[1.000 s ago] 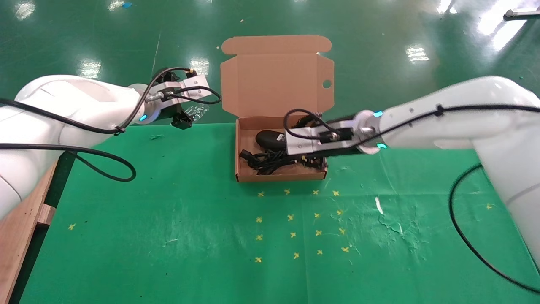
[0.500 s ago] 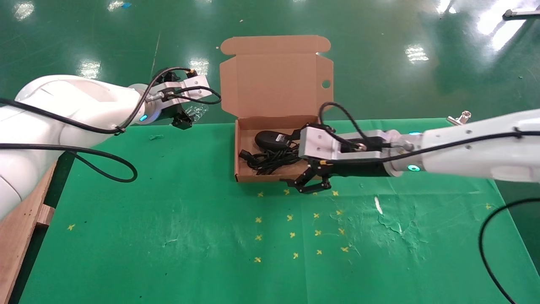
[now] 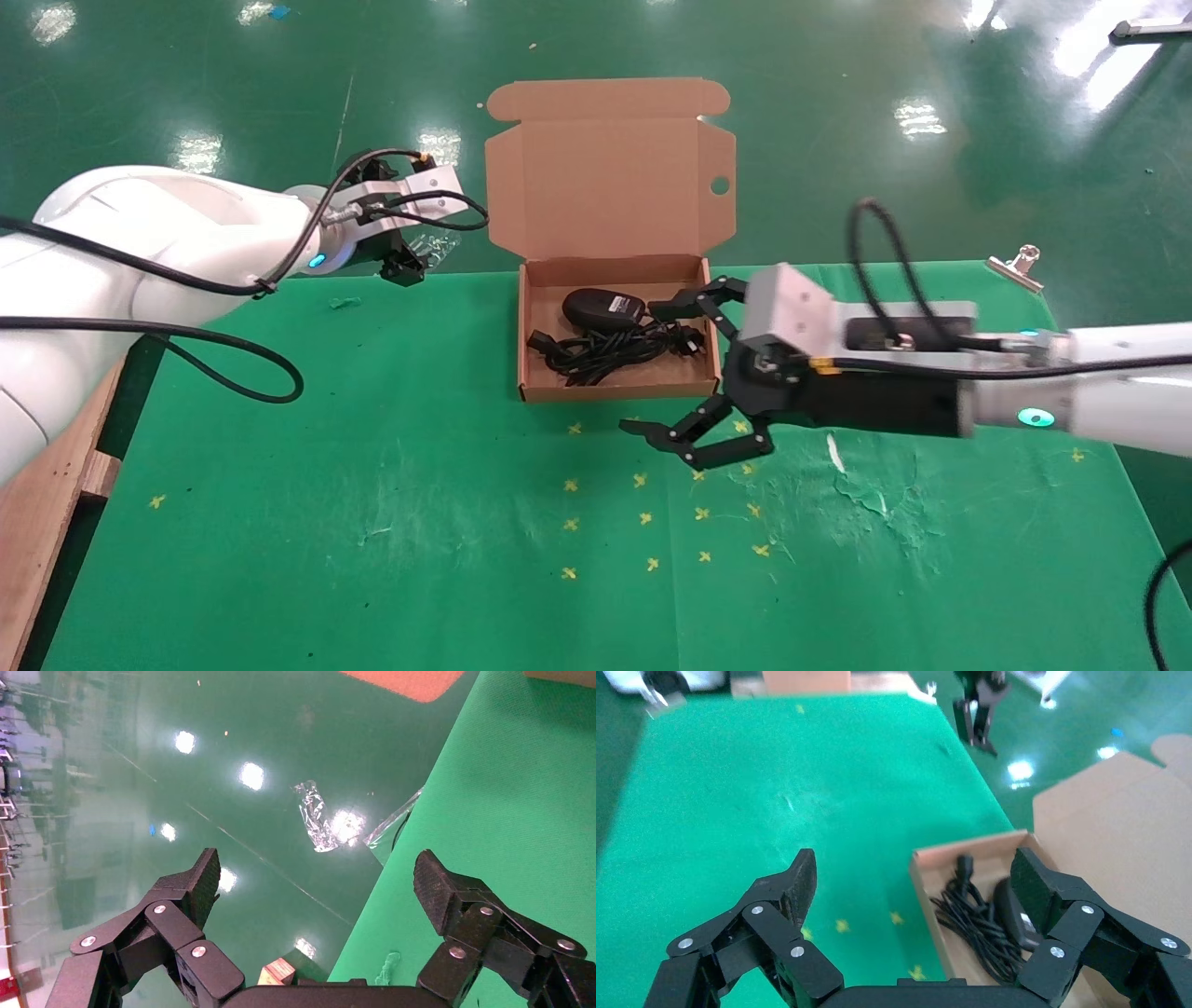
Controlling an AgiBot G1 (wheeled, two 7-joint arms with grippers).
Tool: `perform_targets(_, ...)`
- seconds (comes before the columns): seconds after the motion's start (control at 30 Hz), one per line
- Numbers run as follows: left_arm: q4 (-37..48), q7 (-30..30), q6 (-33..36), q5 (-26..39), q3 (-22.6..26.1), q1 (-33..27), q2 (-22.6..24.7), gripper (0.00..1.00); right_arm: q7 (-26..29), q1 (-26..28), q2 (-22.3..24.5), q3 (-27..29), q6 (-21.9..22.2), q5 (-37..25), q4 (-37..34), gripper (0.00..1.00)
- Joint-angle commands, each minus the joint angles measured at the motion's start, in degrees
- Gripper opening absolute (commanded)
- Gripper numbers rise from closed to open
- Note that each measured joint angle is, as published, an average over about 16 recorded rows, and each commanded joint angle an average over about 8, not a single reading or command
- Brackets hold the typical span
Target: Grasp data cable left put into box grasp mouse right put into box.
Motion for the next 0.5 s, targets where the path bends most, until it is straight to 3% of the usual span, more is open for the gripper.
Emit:
perform_targets(0.03, 0.0, 0.0, 0.0, 0.0, 0.0, 0.0, 0.0, 1.00, 0.9, -1.0, 1.3, 0.9, -0.9, 2.3, 1.1, 1.00)
perform_targets(0.5, -7.7, 9.4, 11.6, -20.3, -13.2, 8.1, -7.9, 1.00, 6.9, -8.2, 10.7, 7.1, -7.2, 18.3, 8.9, 1.00)
